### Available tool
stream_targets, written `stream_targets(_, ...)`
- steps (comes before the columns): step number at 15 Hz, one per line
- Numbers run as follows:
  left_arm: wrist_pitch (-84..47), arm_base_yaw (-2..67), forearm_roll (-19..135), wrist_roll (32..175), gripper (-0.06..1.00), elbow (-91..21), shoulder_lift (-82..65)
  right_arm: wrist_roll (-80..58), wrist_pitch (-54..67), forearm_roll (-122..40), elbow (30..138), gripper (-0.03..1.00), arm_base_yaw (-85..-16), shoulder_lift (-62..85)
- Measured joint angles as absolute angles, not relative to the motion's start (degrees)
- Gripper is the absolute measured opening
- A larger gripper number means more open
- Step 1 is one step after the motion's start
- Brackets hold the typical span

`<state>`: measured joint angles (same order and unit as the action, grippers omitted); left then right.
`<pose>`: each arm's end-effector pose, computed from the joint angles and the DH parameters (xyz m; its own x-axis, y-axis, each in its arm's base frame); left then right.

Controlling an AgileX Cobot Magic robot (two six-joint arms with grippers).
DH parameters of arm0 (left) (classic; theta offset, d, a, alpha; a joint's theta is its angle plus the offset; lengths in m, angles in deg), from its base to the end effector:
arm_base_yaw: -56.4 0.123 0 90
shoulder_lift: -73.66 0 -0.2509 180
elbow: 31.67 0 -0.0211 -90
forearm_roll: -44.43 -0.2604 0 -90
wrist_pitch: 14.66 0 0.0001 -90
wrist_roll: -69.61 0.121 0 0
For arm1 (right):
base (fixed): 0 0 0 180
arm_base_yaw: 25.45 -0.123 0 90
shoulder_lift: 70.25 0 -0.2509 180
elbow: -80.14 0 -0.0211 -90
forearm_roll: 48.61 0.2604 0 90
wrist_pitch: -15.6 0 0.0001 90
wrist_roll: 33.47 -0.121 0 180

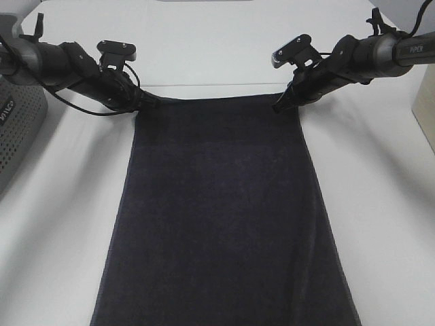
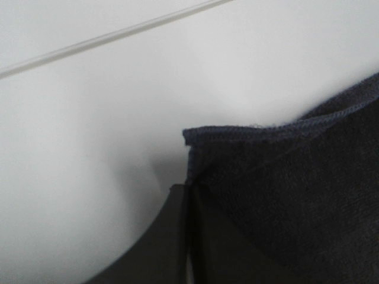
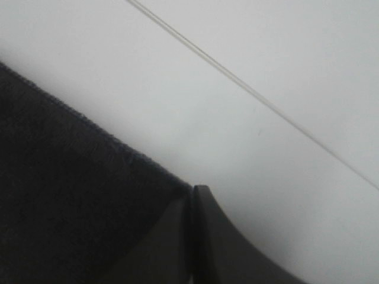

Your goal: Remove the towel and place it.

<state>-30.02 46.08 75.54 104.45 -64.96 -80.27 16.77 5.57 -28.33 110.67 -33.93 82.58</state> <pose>0.5347 -0.1142 0.0356 -0.6574 0.2012 -0.7262 0.3288 0.9437 -0.0362 0.5376 0.0876 0.0358 -0.4720 -0.5787 -0.6650 -0.4972 0.7977 -0.3413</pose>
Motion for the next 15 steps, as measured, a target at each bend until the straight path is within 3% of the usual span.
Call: stream_targets(15,-10.36,45.34,74.86,103.30,0.00,-67.59,-82.79,13.16,28.43,-30.96,110.67,0.01,-35.88,86.02)
